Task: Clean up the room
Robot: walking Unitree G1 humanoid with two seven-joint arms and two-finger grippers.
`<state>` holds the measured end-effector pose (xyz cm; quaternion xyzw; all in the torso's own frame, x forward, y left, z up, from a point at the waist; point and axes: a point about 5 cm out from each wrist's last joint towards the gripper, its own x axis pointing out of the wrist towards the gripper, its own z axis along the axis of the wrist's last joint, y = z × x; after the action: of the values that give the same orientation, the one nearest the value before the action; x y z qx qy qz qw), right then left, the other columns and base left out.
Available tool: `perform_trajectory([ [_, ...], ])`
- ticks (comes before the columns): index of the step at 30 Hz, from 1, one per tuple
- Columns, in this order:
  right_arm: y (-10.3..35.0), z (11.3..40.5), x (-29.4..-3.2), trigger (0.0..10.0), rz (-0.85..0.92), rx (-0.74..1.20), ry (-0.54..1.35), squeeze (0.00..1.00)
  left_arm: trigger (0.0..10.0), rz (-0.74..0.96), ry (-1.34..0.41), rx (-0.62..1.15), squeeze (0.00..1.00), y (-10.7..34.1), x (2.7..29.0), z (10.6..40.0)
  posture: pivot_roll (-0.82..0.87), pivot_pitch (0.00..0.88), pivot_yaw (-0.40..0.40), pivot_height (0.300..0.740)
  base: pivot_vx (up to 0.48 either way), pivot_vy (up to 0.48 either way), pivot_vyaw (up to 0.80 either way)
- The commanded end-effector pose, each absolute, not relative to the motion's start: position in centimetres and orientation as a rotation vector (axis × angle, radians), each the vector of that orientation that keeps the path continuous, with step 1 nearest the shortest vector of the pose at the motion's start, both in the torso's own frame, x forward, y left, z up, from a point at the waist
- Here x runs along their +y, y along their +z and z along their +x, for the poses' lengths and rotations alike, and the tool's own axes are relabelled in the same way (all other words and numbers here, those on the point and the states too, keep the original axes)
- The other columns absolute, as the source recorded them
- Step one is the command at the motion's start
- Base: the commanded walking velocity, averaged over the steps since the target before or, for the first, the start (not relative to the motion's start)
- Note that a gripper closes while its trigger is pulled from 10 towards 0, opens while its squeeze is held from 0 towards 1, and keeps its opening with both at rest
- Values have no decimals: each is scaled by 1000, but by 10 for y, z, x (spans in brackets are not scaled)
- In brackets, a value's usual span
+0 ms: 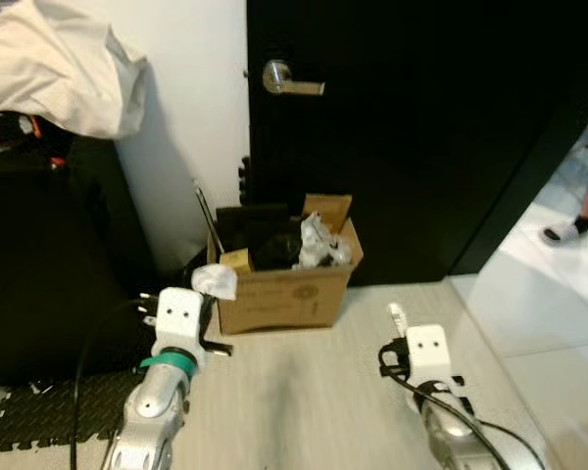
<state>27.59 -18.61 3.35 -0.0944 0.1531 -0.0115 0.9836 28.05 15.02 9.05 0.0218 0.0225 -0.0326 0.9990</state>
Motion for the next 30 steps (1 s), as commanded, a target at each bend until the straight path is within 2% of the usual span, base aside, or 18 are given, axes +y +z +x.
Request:
perform_trajectory([
  [1, 27, 272, -182, 10000, -190, 327, -3, 0, 10000, 42, -60, 61, 0, 87, 152, 279, 56, 0, 47, 740, 285, 0, 0],
  [30, 26, 273, -184, 10000, -205, 333, -1, 0, 10000, 47, -70, 62, 0, 84, 148, 277, 55, 0, 42, 740, 285, 0, 0],
])
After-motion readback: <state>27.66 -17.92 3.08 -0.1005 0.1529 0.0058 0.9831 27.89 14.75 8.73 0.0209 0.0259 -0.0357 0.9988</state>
